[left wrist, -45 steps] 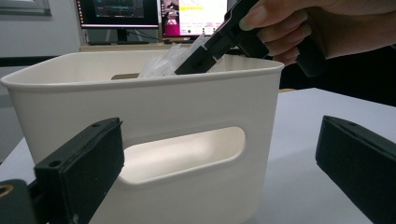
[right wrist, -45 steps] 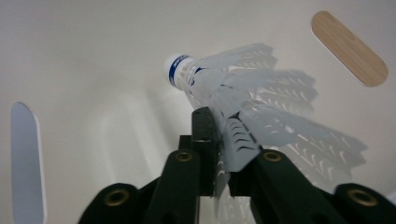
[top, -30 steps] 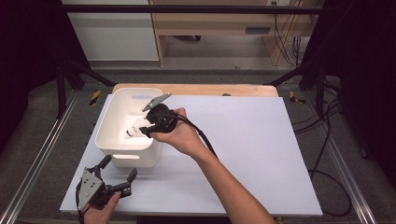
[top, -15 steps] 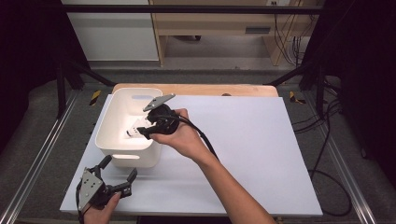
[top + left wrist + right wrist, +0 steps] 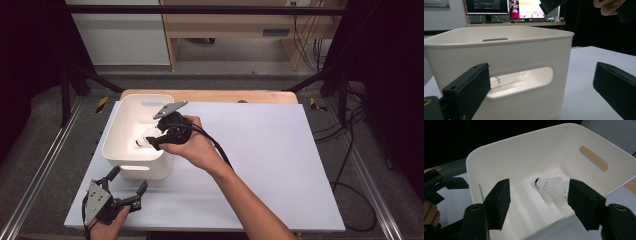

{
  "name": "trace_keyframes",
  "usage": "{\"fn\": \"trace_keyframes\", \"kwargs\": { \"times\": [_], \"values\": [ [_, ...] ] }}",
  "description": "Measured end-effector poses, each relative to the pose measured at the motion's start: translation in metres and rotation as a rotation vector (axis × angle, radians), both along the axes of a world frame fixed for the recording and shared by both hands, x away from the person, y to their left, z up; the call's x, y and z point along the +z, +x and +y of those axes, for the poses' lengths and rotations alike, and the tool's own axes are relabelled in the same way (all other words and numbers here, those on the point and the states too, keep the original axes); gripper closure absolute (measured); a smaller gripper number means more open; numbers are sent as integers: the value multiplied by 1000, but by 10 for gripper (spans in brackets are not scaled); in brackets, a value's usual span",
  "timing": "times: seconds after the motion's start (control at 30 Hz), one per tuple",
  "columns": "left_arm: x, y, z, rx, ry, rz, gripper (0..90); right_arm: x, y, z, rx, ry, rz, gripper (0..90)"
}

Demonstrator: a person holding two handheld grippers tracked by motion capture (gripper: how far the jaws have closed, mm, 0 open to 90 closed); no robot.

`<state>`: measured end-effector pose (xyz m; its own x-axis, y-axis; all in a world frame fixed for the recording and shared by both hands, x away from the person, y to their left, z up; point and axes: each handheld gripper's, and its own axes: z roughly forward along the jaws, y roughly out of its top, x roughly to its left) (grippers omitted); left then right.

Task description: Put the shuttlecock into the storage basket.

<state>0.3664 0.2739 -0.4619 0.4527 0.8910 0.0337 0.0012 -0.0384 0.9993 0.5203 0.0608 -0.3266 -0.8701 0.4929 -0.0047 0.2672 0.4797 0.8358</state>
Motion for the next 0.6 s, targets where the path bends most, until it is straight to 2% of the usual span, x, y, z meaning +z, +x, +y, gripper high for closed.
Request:
{"fn": "trace_keyframes", "kwargs": {
  "times": [0.2,0.33,0.6],
  "values": [
    [0,0,0,0,1,-1,12,1,2,-2,-46,11,-5,181],
    [0,0,0,1,1,-1,12,3,3,-5,-71,26,-14,113],
    [0,0,0,3,1,-1,11,10,5,-12,-92,51,-26,69]
  ]
}}
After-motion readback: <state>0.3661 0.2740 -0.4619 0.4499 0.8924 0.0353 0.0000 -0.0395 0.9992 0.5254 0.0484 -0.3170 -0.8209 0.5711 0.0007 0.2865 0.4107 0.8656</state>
